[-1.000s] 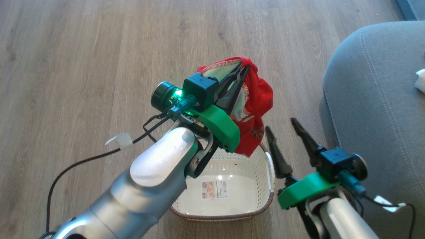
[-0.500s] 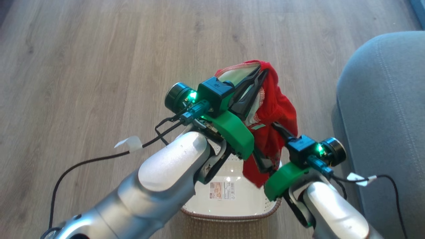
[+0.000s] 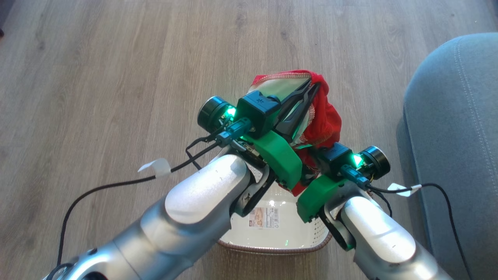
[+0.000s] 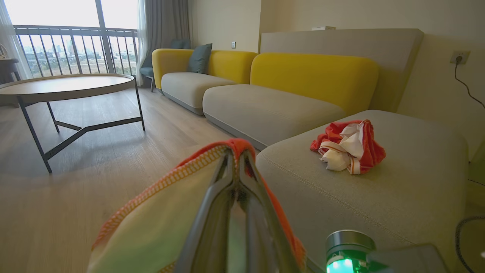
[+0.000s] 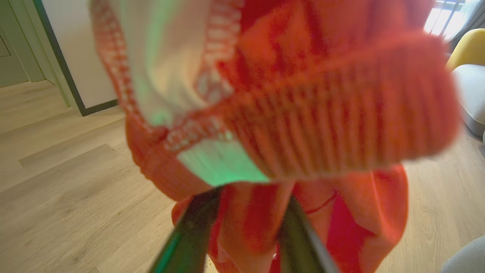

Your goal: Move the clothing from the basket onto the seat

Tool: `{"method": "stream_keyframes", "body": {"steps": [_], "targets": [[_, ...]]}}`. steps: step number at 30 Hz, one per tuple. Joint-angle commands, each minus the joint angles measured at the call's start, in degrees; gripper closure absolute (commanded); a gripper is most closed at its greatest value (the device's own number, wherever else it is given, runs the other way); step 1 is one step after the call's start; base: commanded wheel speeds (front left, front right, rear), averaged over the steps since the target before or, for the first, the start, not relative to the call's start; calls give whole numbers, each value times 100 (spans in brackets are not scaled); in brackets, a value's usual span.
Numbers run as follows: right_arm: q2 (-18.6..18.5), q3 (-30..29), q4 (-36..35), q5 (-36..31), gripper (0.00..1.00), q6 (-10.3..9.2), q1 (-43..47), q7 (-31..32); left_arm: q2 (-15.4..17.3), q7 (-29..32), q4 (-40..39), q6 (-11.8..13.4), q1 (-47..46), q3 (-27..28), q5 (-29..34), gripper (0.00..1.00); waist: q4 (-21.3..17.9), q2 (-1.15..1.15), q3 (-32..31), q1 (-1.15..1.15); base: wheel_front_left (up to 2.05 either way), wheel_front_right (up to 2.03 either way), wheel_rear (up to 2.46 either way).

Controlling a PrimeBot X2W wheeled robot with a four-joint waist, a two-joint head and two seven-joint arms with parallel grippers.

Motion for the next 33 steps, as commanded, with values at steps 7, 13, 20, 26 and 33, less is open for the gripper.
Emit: {"method": "stream_keyframes", "body": {"steps": [7, 13, 20, 26, 33], "targets": [[149, -69, -212, -2, 100, 13, -134, -27, 26, -61, -47, 39, -328, 149, -36, 100, -59, 0, 17, 0, 0, 0, 0], [145, -338, -451, -46, 100, 13, -25, -27, 26, -67, 103, -187, -291, 66, -83, 0, -140, 0, 28, 0, 0, 0, 0], [-21, -962, -985, -82, 100, 13, 282, -27, 114, -72, 384, -652, -244, 7, -174, 0, -323, 0, 67, 0, 0, 0, 0], [-164, -1593, -1535, -137, 100, 13, 556, -27, 204, -77, 526, -1054, -153, 41, -132, 0, -747, 0, 31, 0, 0, 0, 0], [-159, -1915, -1913, -149, 100, 13, 676, -27, 310, -78, 529, -1244, 75, 125, -26, 0, -1339, 0, -85, 0, 0, 0, 0]]}}
